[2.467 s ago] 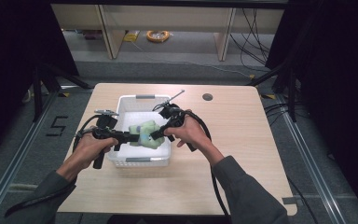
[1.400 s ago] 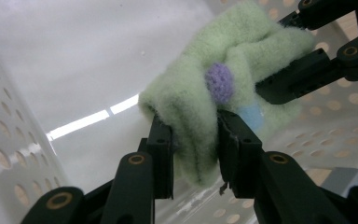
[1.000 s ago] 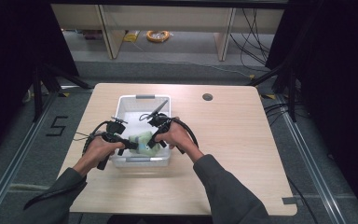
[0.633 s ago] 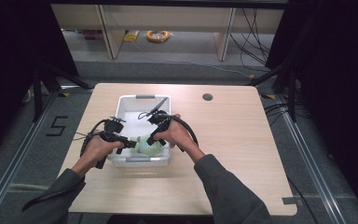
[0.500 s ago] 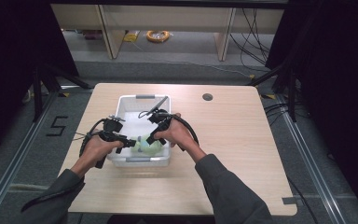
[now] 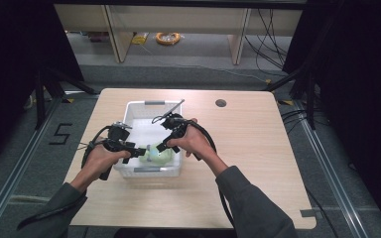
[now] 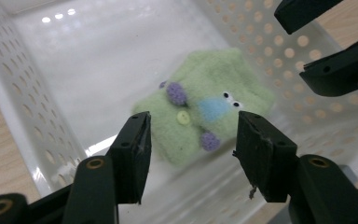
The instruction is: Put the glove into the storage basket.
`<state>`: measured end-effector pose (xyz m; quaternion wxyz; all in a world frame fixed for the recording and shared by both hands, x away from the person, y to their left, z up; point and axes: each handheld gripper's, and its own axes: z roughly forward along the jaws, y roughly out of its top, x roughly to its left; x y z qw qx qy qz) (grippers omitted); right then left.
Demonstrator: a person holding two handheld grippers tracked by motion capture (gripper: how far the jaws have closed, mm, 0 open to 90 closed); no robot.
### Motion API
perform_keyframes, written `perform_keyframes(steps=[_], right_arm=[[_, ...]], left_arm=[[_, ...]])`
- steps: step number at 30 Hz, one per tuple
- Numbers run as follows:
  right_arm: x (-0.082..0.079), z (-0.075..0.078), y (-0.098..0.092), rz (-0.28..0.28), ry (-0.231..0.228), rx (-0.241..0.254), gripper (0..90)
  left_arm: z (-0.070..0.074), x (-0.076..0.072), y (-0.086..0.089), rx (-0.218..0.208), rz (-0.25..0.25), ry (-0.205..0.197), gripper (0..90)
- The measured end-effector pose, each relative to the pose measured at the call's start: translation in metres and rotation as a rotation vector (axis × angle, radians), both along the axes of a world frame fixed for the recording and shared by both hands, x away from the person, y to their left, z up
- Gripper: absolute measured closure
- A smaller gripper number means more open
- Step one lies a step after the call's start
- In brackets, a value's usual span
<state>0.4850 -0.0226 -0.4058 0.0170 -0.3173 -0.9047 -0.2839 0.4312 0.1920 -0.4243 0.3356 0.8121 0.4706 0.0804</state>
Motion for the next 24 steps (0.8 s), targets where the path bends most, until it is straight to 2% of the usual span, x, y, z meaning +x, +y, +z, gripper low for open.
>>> perform_keyframes(steps=[8,12,13,14,16,17,24], right_arm=[[-0.015,0.015,-0.022,0.011,-0.041,0.056,35.0],[-0.023,0.018,-0.036,0.001,-0.056,0.07,32.7],[-0.024,0.018,-0.039,0.01,-0.065,0.082,32.6],[-0.027,0.02,-0.042,-0.01,-0.052,0.086,31.8],[-0.03,0.021,-0.049,-0.015,-0.073,0.106,30.8],[-0.032,0.022,-0.051,-0.023,-0.063,0.109,30.4],[-0.051,0.029,-0.073,-0.035,-0.112,0.149,27.9]], left_arm=[[0.011,-0.018,-0.006,-0.047,-0.023,-0.046,35.6],[0.015,-0.028,-0.012,-0.065,-0.044,-0.043,30.0],[0.016,-0.03,-0.014,-0.079,-0.035,-0.045,28.1],[0.017,-0.032,-0.017,-0.091,-0.033,-0.048,25.9],[0.018,-0.036,-0.019,-0.1,-0.039,-0.059,24.8],[0.018,-0.039,-0.021,-0.108,-0.039,-0.067,23.5],[0.02,-0.059,-0.033,-0.155,-0.062,-0.09,18.2]])
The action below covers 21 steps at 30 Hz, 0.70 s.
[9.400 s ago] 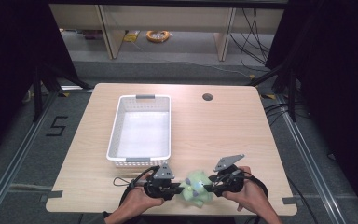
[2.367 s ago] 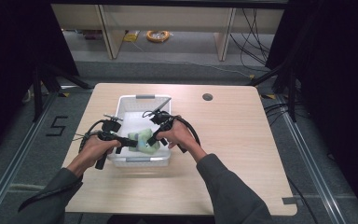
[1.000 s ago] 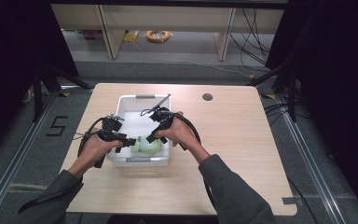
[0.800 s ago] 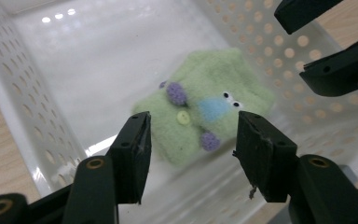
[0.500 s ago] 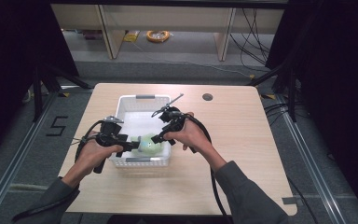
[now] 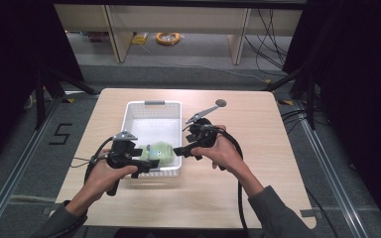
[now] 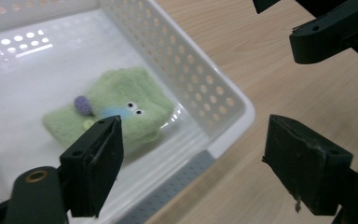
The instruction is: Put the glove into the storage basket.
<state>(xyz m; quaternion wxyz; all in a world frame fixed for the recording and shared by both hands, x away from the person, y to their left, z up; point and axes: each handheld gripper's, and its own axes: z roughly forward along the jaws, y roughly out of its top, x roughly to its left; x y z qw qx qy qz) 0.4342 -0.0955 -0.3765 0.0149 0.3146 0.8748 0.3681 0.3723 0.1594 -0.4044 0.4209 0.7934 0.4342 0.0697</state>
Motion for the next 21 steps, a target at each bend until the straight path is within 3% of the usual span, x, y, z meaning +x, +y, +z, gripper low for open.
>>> perform_keyframes(steps=[4,9,12,14,18,19,20,21], right_arm=[[-0.011,0.0,-0.012,-0.003,-0.017,0.029,27.8],[-0.026,-0.001,-0.027,-0.005,-0.038,0.033,26.9],[-0.033,-0.005,-0.036,-0.019,-0.07,0.029,26.7],[-0.038,-0.007,-0.041,-0.022,-0.052,0.051,26.7],[-0.046,-0.011,-0.051,-0.03,-0.084,0.049,26.7],[-0.049,-0.013,-0.052,-0.056,-0.087,0.067,26.7],[-0.052,-0.012,-0.055,-0.052,-0.069,0.06,26.7],[-0.052,-0.013,-0.057,-0.044,-0.083,0.063,26.7]], left_arm=[[-0.001,-0.013,-0.009,-0.032,-0.021,-0.02,16.5],[-0.007,-0.027,-0.021,-0.014,-0.06,-0.048,16.5],[-0.012,-0.036,-0.028,-0.051,-0.083,-0.047,16.3],[-0.013,-0.041,-0.031,-0.073,-0.101,-0.048,15.8],[-0.015,-0.049,-0.032,-0.087,-0.108,-0.071,15.8],[-0.015,-0.05,-0.032,-0.083,-0.103,-0.081,15.7],[-0.015,-0.051,-0.032,-0.088,-0.108,-0.085,15.8],[-0.016,-0.053,-0.032,-0.078,-0.103,-0.094,15.7]])
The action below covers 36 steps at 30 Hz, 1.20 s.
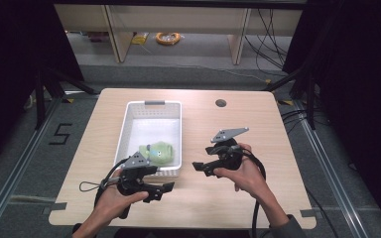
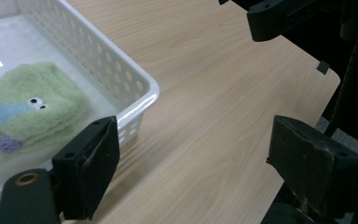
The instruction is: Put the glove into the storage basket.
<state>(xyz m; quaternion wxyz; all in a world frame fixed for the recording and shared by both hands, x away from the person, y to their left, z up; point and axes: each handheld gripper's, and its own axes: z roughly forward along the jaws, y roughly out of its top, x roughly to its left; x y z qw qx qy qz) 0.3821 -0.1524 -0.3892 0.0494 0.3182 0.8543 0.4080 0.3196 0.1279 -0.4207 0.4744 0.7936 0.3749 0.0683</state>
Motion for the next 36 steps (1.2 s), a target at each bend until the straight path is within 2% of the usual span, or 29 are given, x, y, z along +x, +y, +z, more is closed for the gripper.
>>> perform_keyframes(steps=[1,2,3,4,5,7,8,9,10,12,14,16,17,18,19,20,22,23,24,26,27,28,29,30,31,33,35,36], right_arm=[[-0.004,0.0,-0.002,-0.015,0.012,0.011,26.4],[-0.005,-0.001,-0.005,-0.015,-0.003,0.007,26.3],[-0.006,-0.003,-0.008,-0.009,-0.018,0.023,26.3],[-0.008,-0.004,-0.009,-0.021,-0.027,0.014,26.0],[-0.01,-0.005,-0.01,-0.016,-0.017,0.009,25.7],[-0.015,-0.008,-0.011,-0.032,-0.009,0.017,25.2],[-0.015,-0.011,-0.012,-0.023,-0.024,0.011,24.6],[-0.018,-0.013,-0.013,-0.028,-0.015,0.005,23.7],[-0.02,-0.014,-0.014,-0.033,-0.004,0.015,23.4],[-0.022,-0.018,-0.016,-0.025,-0.019,0.015,22.4],[-0.026,-0.02,-0.017,-0.047,-0.004,0.024,18.6],[-0.029,-0.023,-0.018,-0.05,0.0,0.028,18.8],[-0.029,-0.027,-0.019,-0.033,-0.024,0.028,18.8],[-0.03,-0.028,-0.019,-0.037,-0.021,0.022,18.7],[-0.029,-0.031,-0.02,-0.009,-0.034,0.03,18.5],[-0.033,-0.031,-0.02,-0.044,-0.012,0.026,18.6],[-0.033,-0.035,-0.022,-0.031,-0.026,0.035,18.6],[-0.035,-0.036,-0.023,-0.038,-0.021,0.021,18.6],[-0.036,-0.039,-0.023,-0.033,-0.022,0.023,18.6],[-0.038,-0.041,-0.025,-0.038,-0.035,0.012,18.7],[-0.041,-0.043,-0.026,-0.042,-0.013,0.009,18.8],[-0.042,-0.044,-0.026,-0.047,-0.012,0.013,18.8],[-0.041,-0.046,-0.028,-0.029,-0.027,0.002,18.9],[-0.043,-0.048,-0.029,-0.028,-0.025,0.003,19.0],[-0.046,-0.05,-0.031,-0.036,-0.016,0.0,19.2],[-0.048,-0.054,-0.032,-0.037,-0.027,-0.003,19.2],[-0.051,-0.058,-0.034,-0.027,-0.013,-0.008,19.3],[-0.052,-0.061,-0.037,-0.029,-0.015,-0.011,19.5]], left_arm=[[-0.001,-0.001,0.0,0.0,0.004,0.0,15.8],[-0.003,-0.003,0.0,0.002,0.012,-0.007,15.7],[-0.005,-0.005,-0.001,-0.001,0.011,-0.009,15.8],[-0.007,-0.006,-0.001,-0.007,0.005,-0.004,15.8],[-0.01,-0.009,-0.002,-0.008,0.005,0.001,15.8],[-0.016,-0.013,-0.004,0.001,0.002,-0.004,15.8],[-0.019,-0.015,-0.005,0.025,-0.007,-0.014,15.8],[-0.022,-0.016,-0.005,0.024,-0.017,-0.016,15.8],[-0.024,-0.018,-0.007,0.025,-0.008,-0.008,15.8],[-0.028,-0.021,-0.007,0.028,-0.022,-0.01,15.8],[-0.032,-0.023,-0.007,0.039,-0.03,0.001,15.8],[-0.036,-0.024,-0.007,0.045,-0.039,0.004,15.8],[-0.038,-0.025,-0.007,0.044,-0.042,0.007,15.8],[-0.039,-0.025,-0.007,0.05,-0.04,0.001,15.8],[-0.04,-0.026,-0.007,0.055,-0.033,-0.001,15.8],[-0.04,-0.027,-0.007,0.06,-0.039,0.002,15.8],[-0.042,-0.028,-0.006,0.061,-0.041,-0.004,15.8],[-0.042,-0.028,-0.004,0.092,-0.049,-0.017,15.8],[-0.044,-0.03,-0.006,0.056,-0.038,-0.004,15.8],[-0.047,-0.031,-0.006,0.051,-0.034,-0.004,15.8],[-0.046,-0.031,-0.003,0.08,-0.055,0.002,15.8],[-0.048,-0.032,-0.004,0.064,-0.038,0.005,15.8],[-0.05,-0.032,-0.004,0.067,-0.035,0.005,15.8],[-0.051,-0.033,-0.003,0.065,-0.04,0.015,15.8],[-0.052,-0.033,-0.003,0.059,-0.034,0.008,15.8],[-0.053,-0.033,0.0,0.087,-0.049,0.011,15.8],[-0.056,-0.035,0.0,0.078,-0.032,0.016,15.8],[-0.057,-0.035,0.001,0.09,-0.039,0.022,15.8]])
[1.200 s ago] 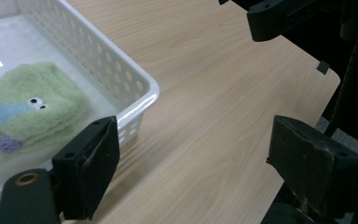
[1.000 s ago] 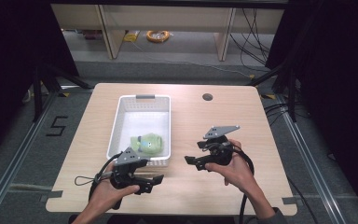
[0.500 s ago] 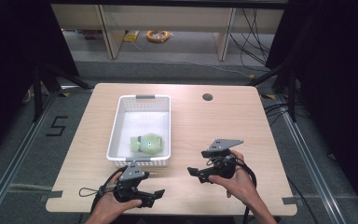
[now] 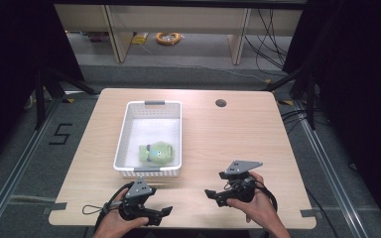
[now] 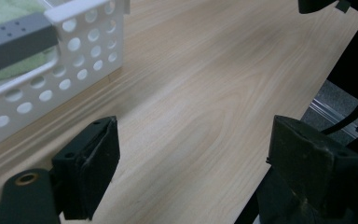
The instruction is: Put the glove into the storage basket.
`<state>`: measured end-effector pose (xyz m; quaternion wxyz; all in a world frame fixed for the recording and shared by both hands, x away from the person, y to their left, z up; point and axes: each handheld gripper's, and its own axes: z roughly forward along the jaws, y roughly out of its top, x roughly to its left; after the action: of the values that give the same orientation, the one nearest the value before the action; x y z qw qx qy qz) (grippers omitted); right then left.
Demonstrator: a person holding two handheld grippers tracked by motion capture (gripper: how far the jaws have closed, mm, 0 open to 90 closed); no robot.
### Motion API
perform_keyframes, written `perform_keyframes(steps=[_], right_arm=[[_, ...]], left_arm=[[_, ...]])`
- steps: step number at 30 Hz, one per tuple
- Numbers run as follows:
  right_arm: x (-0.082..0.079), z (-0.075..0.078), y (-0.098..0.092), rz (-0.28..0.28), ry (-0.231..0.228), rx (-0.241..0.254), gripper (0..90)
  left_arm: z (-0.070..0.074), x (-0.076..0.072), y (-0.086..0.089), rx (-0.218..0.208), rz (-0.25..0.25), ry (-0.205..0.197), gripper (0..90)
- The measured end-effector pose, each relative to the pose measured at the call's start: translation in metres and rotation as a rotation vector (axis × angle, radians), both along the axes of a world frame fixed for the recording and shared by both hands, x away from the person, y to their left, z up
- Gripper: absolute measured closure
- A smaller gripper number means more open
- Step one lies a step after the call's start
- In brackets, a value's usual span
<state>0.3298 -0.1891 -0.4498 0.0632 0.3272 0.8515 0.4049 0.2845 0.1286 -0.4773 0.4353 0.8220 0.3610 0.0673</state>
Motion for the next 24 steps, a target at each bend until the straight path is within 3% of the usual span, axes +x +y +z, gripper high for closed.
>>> perform_keyframes(steps=[2,3,5,11,12,17,19,21,22,24], right_arm=[[-0.005,-0.002,-0.003,-0.021,0.023,-0.001,19.5],[-0.006,-0.004,-0.005,-0.022,0.029,-0.001,19.6],[-0.009,-0.007,-0.009,-0.032,0.015,-0.008,19.6],[-0.02,-0.016,-0.02,-0.046,0.024,-0.015,19.3],[-0.022,-0.017,-0.022,-0.057,0.043,-0.02,19.0],[-0.031,-0.026,-0.028,-0.057,0.036,-0.033,18.5],[-0.036,-0.029,-0.031,-0.06,0.041,-0.037,18.3],[-0.04,-0.031,-0.033,-0.071,0.037,-0.042,18.3],[-0.042,-0.032,-0.035,-0.071,0.04,-0.05,18.3],[-0.046,-0.034,-0.036,-0.079,0.055,-0.059,18.3]], left_arm=[[-0.002,0.0,0.002,0.021,-0.011,0.0,15.8],[-0.004,-0.001,0.001,0.01,0.001,0.0,15.8],[-0.005,-0.002,0.002,0.035,-0.012,0.002,15.8],[-0.013,-0.006,0.002,0.044,-0.019,0.015,15.8],[-0.014,-0.006,0.003,0.074,-0.03,0.009,15.8],[-0.018,-0.011,0.001,0.063,-0.025,0.032,15.8],[-0.018,-0.013,0.002,0.081,-0.034,0.014,15.8],[-0.02,-0.015,0.002,0.073,-0.023,0.026,15.7],[-0.019,-0.015,0.004,0.094,-0.037,0.015,15.8],[-0.02,-0.018,0.003,0.074,-0.031,0.023,15.8]])
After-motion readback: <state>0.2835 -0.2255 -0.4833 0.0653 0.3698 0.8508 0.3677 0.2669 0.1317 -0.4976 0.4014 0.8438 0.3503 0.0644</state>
